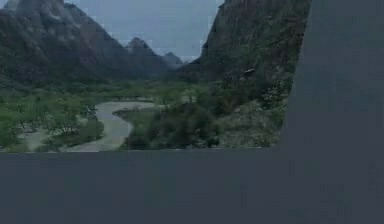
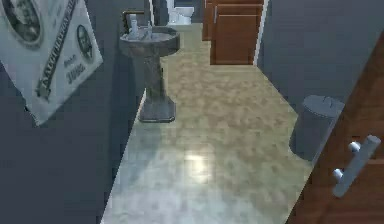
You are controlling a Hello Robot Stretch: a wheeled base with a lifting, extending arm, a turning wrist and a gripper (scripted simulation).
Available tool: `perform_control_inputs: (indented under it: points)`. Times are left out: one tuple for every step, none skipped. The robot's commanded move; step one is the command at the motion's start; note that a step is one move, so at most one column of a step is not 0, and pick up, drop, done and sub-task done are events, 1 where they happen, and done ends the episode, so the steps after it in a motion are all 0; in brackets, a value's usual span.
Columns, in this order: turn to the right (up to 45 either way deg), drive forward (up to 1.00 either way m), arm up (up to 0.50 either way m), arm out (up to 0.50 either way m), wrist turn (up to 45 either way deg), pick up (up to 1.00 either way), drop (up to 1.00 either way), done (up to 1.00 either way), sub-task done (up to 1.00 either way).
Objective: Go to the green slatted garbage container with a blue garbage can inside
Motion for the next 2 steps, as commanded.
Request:
perform_control_inputs:
  points:
    - [45.0,0.00,0.00,0.00,0.0,0.00,0.00,0.00,0.00]
    - [39.0,0.00,0.00,0.00,0.0,0.00,0.00,0.00,0.00]
